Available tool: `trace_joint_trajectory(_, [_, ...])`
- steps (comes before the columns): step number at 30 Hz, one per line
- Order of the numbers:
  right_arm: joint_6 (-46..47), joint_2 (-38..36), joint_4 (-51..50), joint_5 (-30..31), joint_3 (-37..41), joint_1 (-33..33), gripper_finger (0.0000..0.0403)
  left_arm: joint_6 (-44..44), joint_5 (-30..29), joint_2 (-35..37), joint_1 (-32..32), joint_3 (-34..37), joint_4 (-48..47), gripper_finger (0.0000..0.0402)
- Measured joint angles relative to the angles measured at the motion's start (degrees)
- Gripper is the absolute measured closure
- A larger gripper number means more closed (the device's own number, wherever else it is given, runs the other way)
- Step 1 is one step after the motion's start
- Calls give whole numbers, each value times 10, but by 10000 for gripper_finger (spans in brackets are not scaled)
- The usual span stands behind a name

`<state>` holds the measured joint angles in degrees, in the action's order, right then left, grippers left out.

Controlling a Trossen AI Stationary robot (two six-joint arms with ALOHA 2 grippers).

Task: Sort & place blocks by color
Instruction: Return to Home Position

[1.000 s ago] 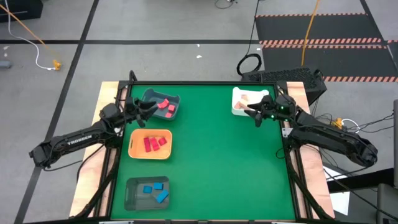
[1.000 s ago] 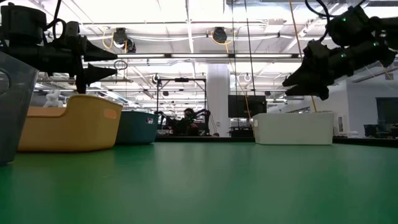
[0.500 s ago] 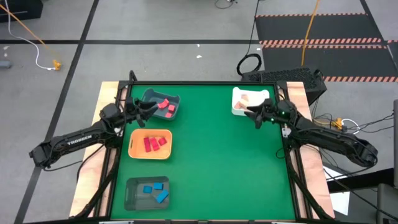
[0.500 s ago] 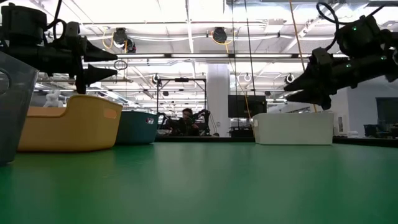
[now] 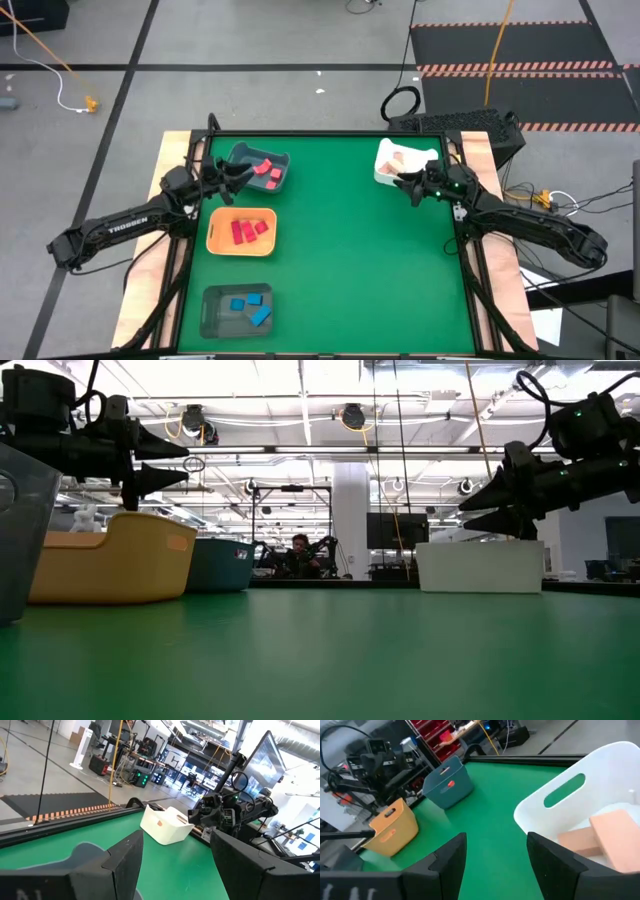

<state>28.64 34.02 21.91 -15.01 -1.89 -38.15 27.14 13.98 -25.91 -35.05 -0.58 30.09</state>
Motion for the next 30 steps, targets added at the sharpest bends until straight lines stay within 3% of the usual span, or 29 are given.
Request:
trace_joint_trajectory(3, [4, 0, 14, -6, 0, 0, 202, -2, 0, 0, 0, 0, 0, 169])
trace_joint_trajectory(12, [8, 0, 181, -31, 1, 0, 202, 0, 0, 0, 0, 0, 0, 169])
trace_joint_trajectory(18, [26, 0, 169, -33, 2, 0, 202, 0, 0, 10, 0, 0, -3, 169])
trace_joint_trajectory(30, [21, 0, 168, -32, 2, 0, 202, 2, 0, 101, 0, 0, -3, 169])
